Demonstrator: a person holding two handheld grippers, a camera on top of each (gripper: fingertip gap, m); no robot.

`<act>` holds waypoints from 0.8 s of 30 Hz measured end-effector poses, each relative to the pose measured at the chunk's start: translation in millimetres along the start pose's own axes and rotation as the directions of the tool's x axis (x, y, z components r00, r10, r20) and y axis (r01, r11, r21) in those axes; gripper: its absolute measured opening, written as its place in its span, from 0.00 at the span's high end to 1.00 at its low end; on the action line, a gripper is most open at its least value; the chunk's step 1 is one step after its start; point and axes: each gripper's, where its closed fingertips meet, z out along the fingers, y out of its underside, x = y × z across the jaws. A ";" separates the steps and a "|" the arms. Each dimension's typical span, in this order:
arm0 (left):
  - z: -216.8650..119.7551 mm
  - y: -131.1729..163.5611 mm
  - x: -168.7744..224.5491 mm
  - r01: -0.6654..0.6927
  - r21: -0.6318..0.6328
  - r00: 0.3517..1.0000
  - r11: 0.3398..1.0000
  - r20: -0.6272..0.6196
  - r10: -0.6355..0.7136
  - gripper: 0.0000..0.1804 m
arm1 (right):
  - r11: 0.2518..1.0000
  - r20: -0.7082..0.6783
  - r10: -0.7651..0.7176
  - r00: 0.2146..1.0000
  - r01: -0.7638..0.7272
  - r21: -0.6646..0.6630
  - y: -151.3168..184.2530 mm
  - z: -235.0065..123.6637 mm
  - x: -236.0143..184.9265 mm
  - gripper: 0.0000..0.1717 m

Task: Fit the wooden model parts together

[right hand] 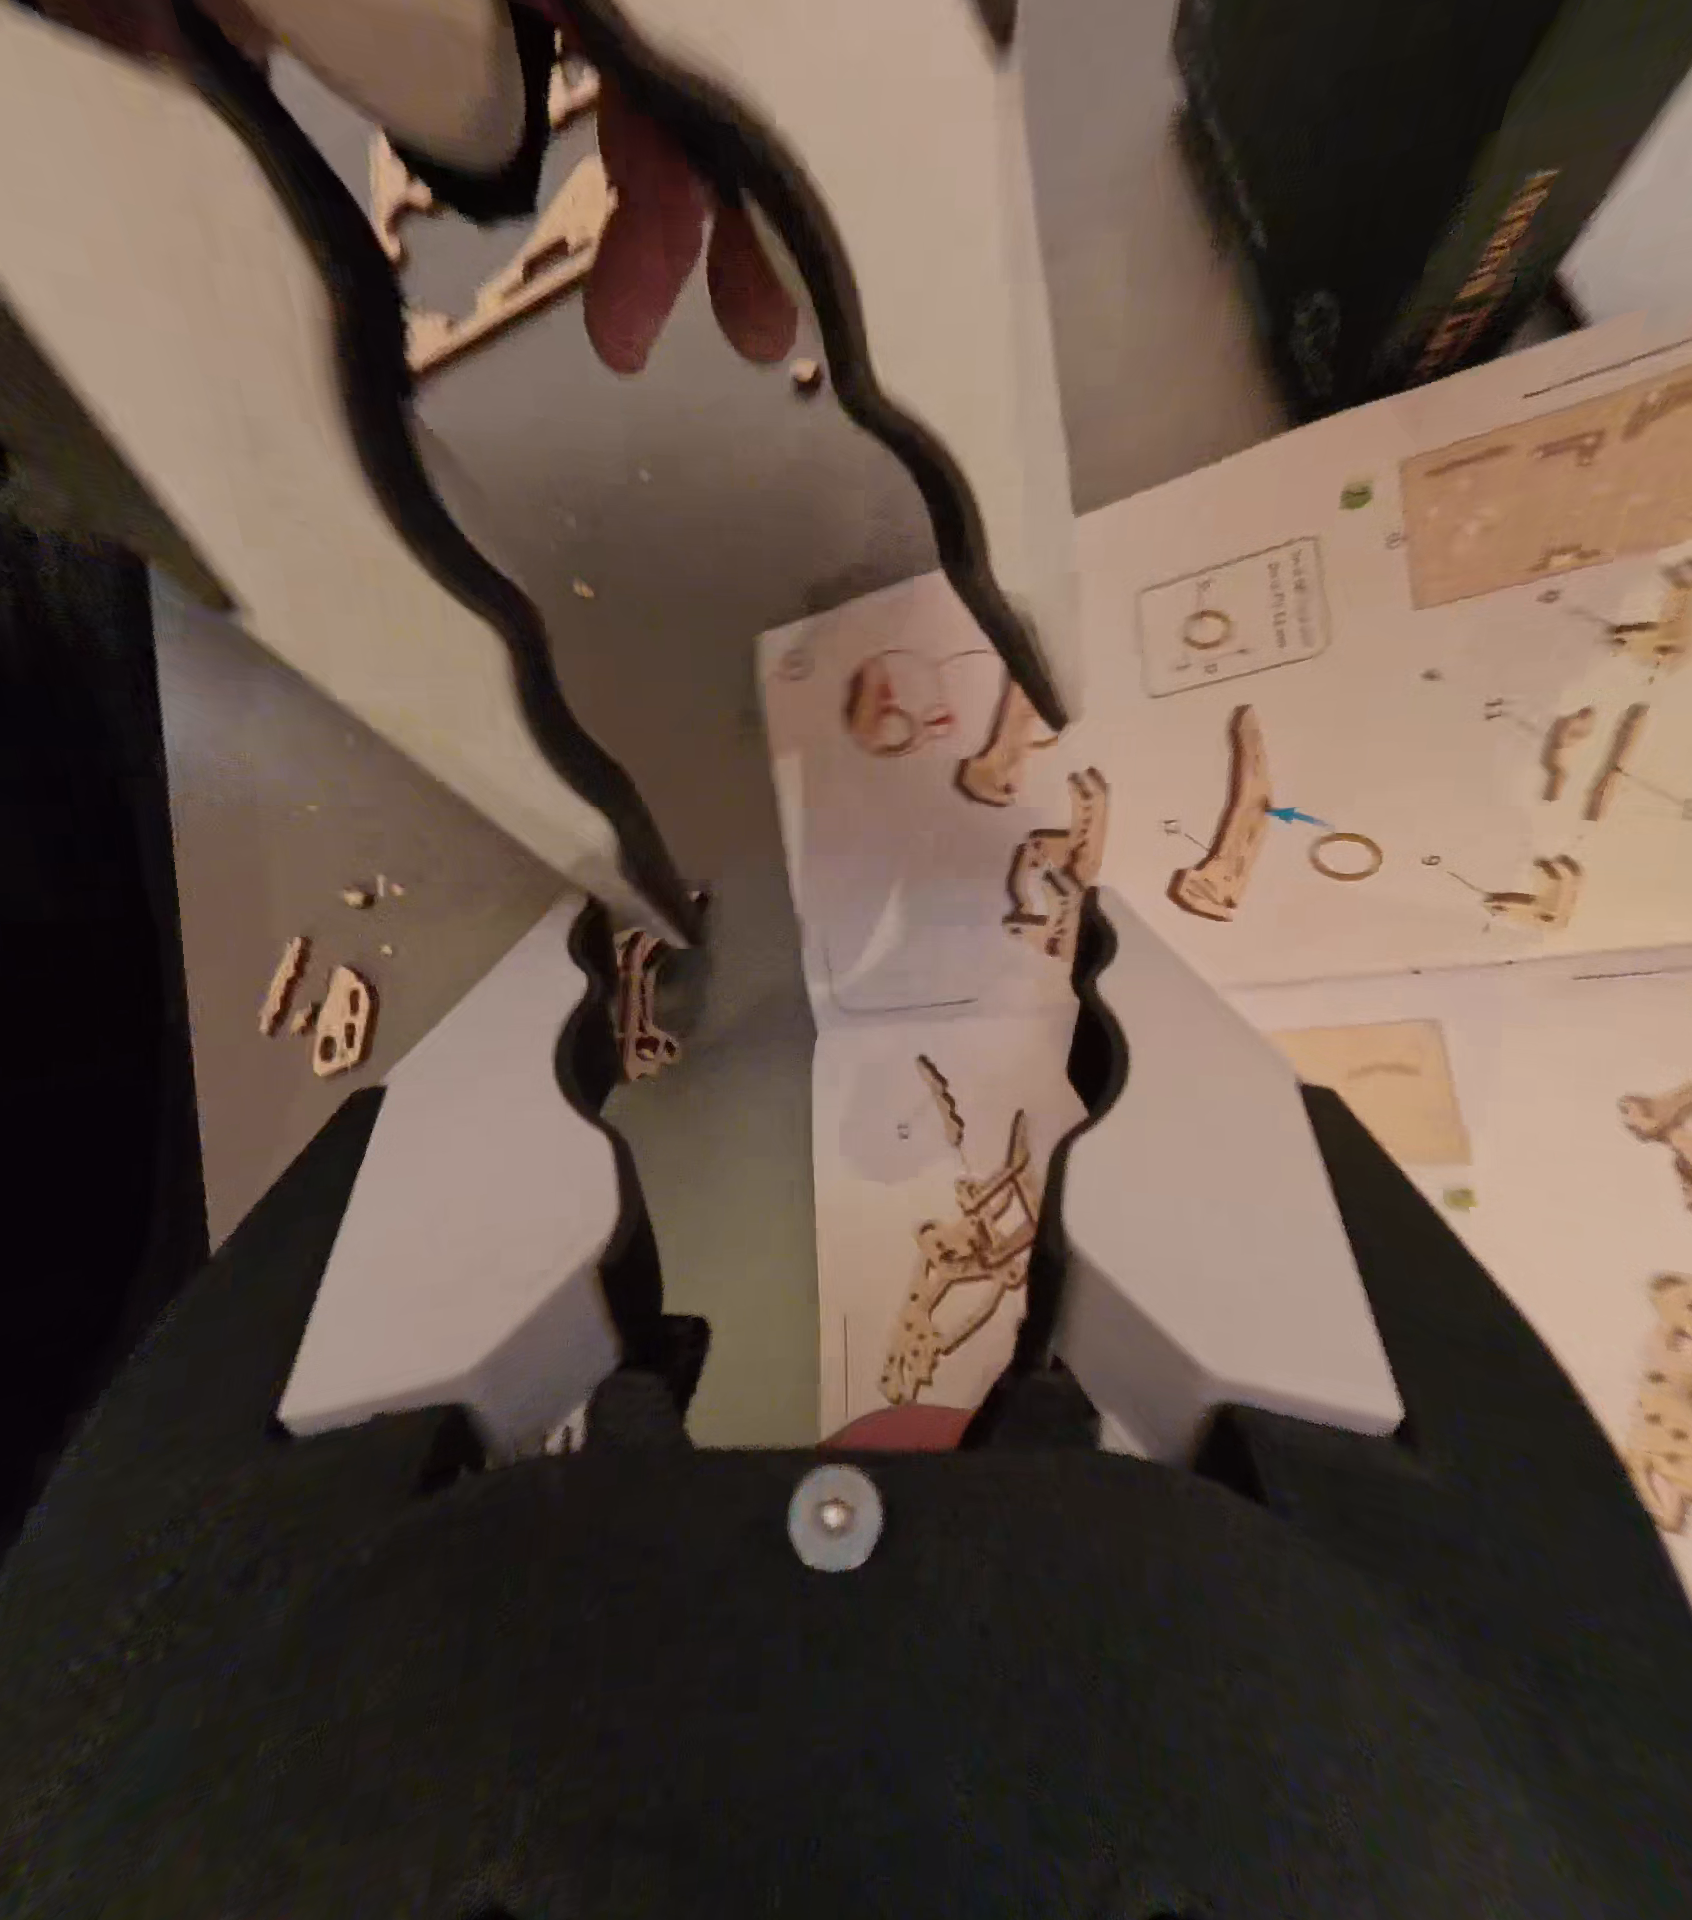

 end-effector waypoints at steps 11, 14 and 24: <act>30.4 32.2 -35.9 0.015 -0.058 0.981 0.998 0.196 -0.003 0.80 | 0.991 -0.429 -0.058 0.902 0.104 0.085 -2.5 -9.6 74.6 0.46; 30.7 31.4 -36.6 0.038 -0.001 0.974 0.999 0.222 -0.037 0.82 | 0.987 -0.451 -0.025 0.892 0.093 0.129 -0.4 -11.6 74.6 0.45; 33.6 26.6 -46.6 0.071 0.080 0.929 0.994 0.358 -0.095 0.75 | 0.986 -0.527 0.013 0.850 0.078 0.150 8.9 -18.5 73.6 0.33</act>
